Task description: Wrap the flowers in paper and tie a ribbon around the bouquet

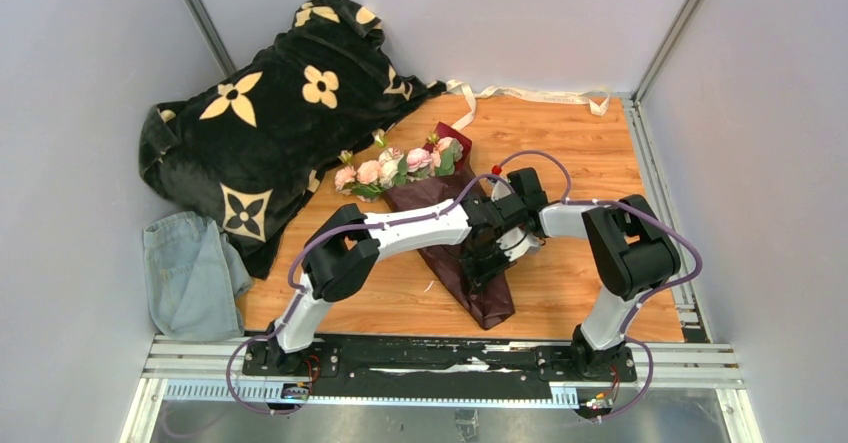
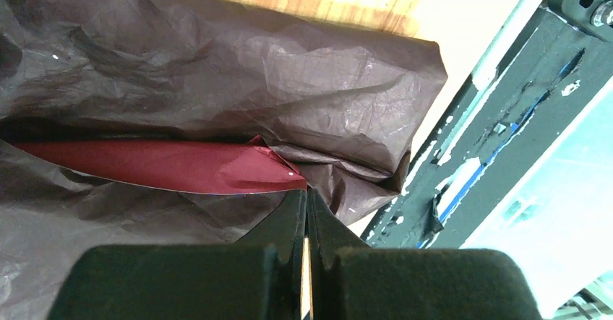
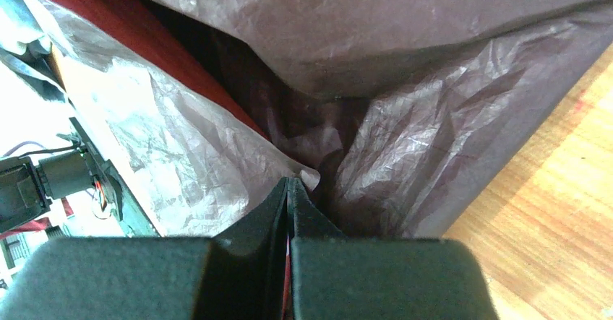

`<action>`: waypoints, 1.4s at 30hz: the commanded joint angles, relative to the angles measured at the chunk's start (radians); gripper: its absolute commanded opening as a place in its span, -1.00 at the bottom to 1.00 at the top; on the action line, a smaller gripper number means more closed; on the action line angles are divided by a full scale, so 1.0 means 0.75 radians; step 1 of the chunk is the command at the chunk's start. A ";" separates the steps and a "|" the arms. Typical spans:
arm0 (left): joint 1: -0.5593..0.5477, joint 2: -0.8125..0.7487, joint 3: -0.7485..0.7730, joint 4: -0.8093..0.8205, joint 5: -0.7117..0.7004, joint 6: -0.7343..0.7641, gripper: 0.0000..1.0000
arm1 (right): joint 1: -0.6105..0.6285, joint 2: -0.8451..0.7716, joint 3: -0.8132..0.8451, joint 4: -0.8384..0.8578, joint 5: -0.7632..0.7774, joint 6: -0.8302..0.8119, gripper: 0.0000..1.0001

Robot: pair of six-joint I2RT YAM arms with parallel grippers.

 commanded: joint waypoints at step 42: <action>0.470 -0.276 -0.472 0.804 -0.041 0.155 0.20 | 0.040 -0.240 0.102 -0.390 0.232 -0.124 -0.82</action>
